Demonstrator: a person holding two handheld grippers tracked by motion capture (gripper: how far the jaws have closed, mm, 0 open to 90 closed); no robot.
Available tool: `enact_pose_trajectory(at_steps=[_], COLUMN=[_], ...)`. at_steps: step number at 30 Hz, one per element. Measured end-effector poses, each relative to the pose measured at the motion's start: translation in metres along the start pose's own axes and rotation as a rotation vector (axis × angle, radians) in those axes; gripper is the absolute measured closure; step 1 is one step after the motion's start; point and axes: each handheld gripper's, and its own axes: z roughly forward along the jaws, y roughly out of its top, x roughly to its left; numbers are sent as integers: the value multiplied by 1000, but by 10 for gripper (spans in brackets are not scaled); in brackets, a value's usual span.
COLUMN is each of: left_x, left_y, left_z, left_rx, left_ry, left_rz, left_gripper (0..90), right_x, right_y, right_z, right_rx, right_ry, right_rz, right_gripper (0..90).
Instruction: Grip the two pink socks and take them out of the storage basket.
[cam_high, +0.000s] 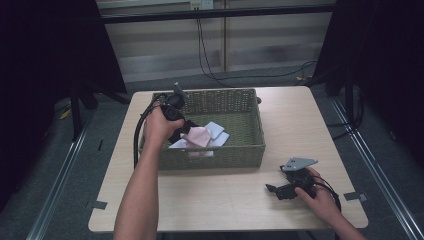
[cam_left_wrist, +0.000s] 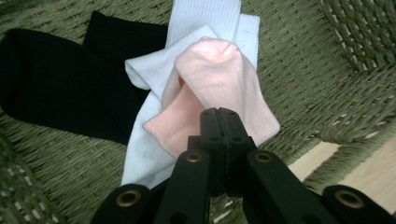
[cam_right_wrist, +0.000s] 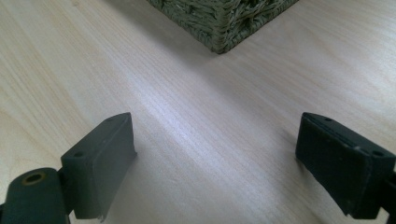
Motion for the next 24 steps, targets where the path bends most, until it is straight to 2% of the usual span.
enact_pose_trajectory(at_steps=[5,9,14,24], left_x=[-2,-4,-6,-12], left_y=[5,8,13,20], left_z=[-12,-21,-31,-53], left_rx=[-5,-13,10,6], left_ry=[-4,10,7,17], left_rz=[8,19,26,39], left_gripper=[897,897,897,897], right_x=[0,0,0,0], right_y=[0,0,0,0], right_z=[0,0,0,0], right_rx=[0,1,2,4], right_ry=[0,0,-1,0], right_rz=[0,2,2,2], right_gripper=[114,114,114,114])
